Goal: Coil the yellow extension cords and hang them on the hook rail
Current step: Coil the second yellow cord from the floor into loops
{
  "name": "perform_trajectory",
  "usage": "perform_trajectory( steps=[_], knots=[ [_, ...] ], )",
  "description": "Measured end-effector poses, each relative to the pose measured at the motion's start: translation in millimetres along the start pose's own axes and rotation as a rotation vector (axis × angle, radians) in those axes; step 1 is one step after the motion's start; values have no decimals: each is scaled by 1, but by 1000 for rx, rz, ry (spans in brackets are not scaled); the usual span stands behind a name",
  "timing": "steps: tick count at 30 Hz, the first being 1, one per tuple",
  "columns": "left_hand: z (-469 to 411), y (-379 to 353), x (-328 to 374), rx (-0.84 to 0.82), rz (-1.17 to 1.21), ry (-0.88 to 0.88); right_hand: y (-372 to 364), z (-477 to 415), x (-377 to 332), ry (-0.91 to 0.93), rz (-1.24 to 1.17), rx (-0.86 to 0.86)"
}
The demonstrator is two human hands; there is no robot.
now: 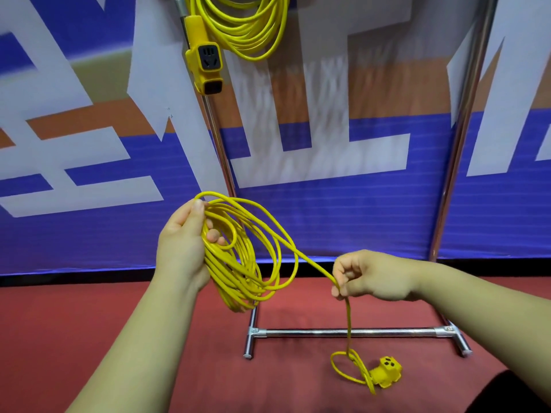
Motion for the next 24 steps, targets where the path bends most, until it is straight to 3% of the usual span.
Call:
perform_trajectory(
  steps=[4,11,15,24],
  knots=[
    [-2,9,1,26,8,-13,-15,-6,-1,-54,-8,-19],
    [-10,38,-19,130,-26,4,-4,1,-9,-161,-321,181],
    [-7,35,-26,66,-125,18,0,8,-21,-207,-469,256],
    [19,-4,-32,-204,-184,75,8,16,-53,-79,-531,394]
  ],
)
Point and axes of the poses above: each hand's wrist, its own z-axis away from the middle knuckle, its own y-axis out of the back of the hand, x = y × z, the point moved 5 cm from there along -z, towards the middle knuckle, and after that the axes turned 1 degree about y, right-handed, at the moved point
